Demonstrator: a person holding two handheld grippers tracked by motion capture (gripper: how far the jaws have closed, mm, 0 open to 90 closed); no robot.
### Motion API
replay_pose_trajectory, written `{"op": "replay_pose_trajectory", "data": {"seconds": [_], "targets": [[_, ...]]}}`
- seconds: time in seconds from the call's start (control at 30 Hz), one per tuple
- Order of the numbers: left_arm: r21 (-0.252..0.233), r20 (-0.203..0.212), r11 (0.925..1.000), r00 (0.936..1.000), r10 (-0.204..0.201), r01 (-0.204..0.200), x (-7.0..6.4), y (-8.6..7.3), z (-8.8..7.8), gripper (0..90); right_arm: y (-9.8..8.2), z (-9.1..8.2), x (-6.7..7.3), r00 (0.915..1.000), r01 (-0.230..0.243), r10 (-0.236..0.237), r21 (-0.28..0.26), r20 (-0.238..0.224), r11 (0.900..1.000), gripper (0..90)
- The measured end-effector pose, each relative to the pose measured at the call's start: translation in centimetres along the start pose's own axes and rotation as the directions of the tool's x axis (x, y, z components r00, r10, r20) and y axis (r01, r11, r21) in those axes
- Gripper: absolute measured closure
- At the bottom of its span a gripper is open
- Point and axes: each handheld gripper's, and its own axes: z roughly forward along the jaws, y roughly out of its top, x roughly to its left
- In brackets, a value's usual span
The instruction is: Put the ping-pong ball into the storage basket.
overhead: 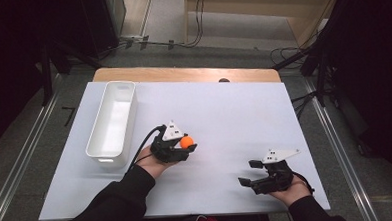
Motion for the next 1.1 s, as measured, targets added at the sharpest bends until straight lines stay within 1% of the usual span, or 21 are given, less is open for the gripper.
{"op": "replay_pose_trajectory", "data": {"seconds": [0.2,0.53,0.7,0.8,0.93,1.1], "targets": [[-0.003,0.002,1.0,1.0,0.003,-0.003,0.1,0.1,-0.3,49.6,0.0,0.0,0.0,1.0,0.0,0.0,0.001,0.0,1.0,20.0],[0.012,0.022,0.9999,0.9997,0.003,-0.004,0.4,0.1,-0.9,49.6,0.0,0.0,0.0,1.0,0.001,-0.001,0.001,0.0,1.0,20.0],[0.017,0.028,0.9998,0.9996,-0.006,0.006,0.6,0.1,-1.1,49.6,0.0,0.0,0.0,1.0,0.0,0.0,0.002,-0.002,1.0,20.0],[0.021,0.035,0.9998,0.9994,-0.006,0.005,0.7,0.2,-1.3,49.6,0.0,0.0,0.0,1.0,0.004,-0.004,0.001,0.001,1.0,20.0],[0.025,0.036,0.9996,0.9992,-0.016,0.015,0.8,0.2,-1.4,49.6,0.0,0.0,0.0,1.0,0.002,-0.002,0.003,0.0,1.0,20.0],[0.027,0.036,0.9995,0.9992,-0.018,0.017,0.9,0.3,-1.6,49.7,0.0,0.0,0.0,1.0,0.007,-0.007,0.001,0.003,1.0,20.0]]}}
